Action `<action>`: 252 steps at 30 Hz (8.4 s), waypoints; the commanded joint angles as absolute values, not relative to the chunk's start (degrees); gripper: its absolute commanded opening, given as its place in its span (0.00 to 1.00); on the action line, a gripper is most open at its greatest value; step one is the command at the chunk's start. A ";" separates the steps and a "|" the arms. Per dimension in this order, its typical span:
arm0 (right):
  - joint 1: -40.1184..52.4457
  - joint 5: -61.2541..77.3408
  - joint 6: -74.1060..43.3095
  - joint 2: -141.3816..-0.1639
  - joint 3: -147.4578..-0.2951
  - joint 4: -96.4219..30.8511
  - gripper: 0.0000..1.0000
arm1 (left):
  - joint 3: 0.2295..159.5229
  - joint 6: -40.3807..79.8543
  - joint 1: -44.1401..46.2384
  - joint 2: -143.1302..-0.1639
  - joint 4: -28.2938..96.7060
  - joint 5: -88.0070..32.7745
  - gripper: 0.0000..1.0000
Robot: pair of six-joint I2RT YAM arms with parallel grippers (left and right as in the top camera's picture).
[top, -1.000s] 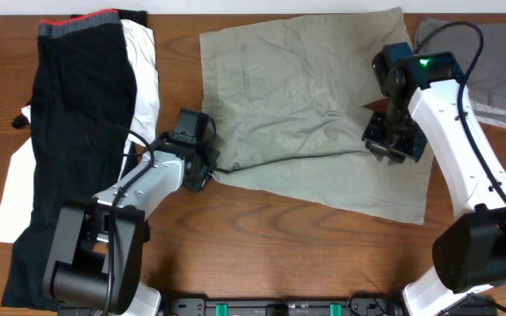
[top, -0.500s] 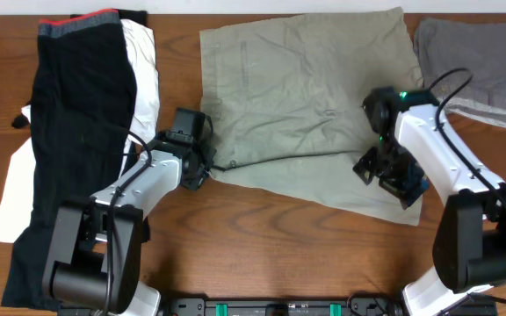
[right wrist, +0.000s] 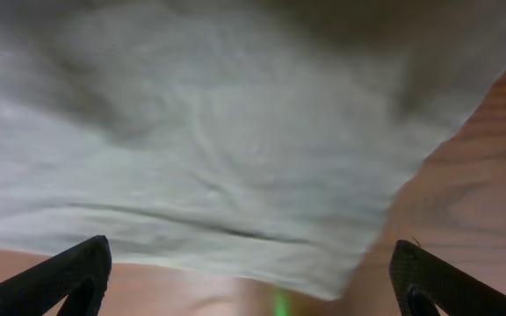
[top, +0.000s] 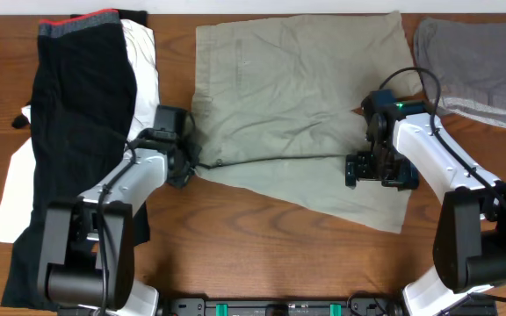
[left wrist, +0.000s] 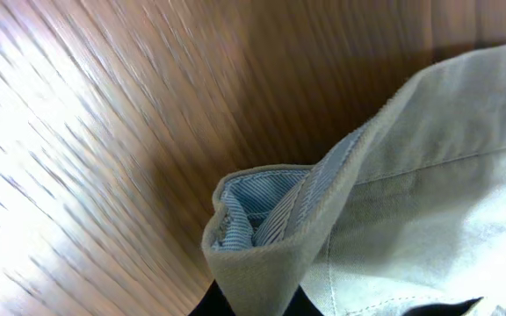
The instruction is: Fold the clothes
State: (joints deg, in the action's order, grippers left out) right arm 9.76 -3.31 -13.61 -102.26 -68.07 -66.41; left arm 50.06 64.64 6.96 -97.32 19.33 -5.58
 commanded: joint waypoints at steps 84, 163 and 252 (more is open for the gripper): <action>34.61 -0.19 -9.82 -101.08 -53.87 -48.69 0.01 | 49.60 47.51 -7.75 -93.91 17.37 -2.31 0.06; 9.39 -2.20 2.42 -112.07 -58.85 31.24 0.01 | 49.60 38.54 0.86 -95.39 -32.60 7.14 0.06; 5.67 8.84 -7.70 -120.36 -79.81 -45.12 0.01 | 58.41 14.63 2.98 -80.03 24.43 -5.58 0.98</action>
